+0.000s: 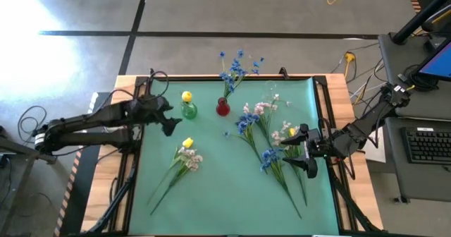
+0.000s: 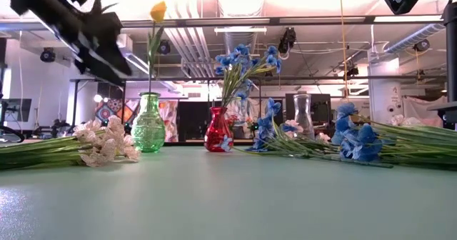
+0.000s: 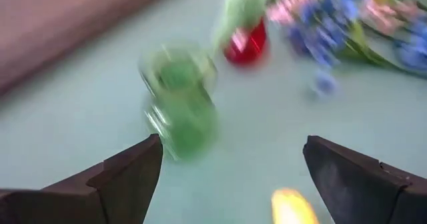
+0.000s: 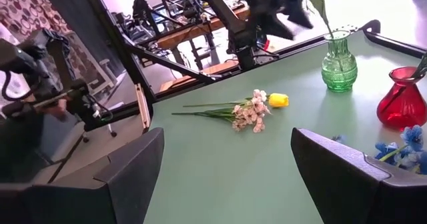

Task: Sort flowers into vase by color
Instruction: Put the bottom right white flower into the transparent vase

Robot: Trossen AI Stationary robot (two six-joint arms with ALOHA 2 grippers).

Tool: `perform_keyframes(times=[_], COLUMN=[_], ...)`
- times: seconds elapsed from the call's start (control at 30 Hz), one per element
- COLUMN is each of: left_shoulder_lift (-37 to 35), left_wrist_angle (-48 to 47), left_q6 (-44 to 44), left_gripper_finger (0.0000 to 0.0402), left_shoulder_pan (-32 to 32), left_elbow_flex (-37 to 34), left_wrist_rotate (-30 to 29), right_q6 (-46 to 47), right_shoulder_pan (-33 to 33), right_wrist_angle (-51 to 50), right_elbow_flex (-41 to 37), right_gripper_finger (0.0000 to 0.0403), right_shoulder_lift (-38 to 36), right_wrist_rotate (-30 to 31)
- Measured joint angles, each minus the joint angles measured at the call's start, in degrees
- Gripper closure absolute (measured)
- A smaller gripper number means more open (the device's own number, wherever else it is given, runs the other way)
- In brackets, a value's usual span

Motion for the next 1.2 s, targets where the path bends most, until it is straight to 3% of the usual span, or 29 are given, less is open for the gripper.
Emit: perform_keyframes(times=[0.23,0.43,0.6,0.7,0.87,0.97,1.2], left_shoulder_lift=[-0.7,-3.0,-2.6,-0.1,6.2,11.2,24.0], left_wrist_angle=[-19.3,-18.3,-6.4,-1.1,-0.5,1.3,10.4], left_q6=[-15.0,-29.2,-40.2,-43.0,-50.3,-52.1,-42.5], left_gripper_finger=[0.0055,0.0055,0.0055,0.0055,0.0055,0.0055,0.0055], left_shoulder_pan=[-3.5,-17.2,-36.5,-49.0,-64.4,-68.4,-66.3], left_elbow_flex=[8.7,9.3,6.6,5.9,6.8,7.4,10.3], left_wrist_rotate=[16.6,18.4,7.2,-4.6,-23.6,-30.9,-33.8], right_q6=[7.5,23.2,33.2,37.6,47.7,52.4,54.2], right_shoulder_pan=[0.0,0.0,0.0,0.0,0.0,0.0,0.0], right_wrist_angle=[-0.9,-6.0,-7.4,-10.6,-27.8,-38.9,-48.8], right_elbow_flex=[0.0,0.0,0.1,1.9,9.3,14.2,19.9], right_gripper_finger=[0.0083,0.0083,0.0083,0.0083,0.0083,0.0083,0.0083], right_shoulder_lift=[0.0,1.8,5.2,8.6,15.4,19.7,27.1], right_wrist_rotate=[-2.3,-6.1,-11.3,-13.9,-16.5,-18.4,-23.4])
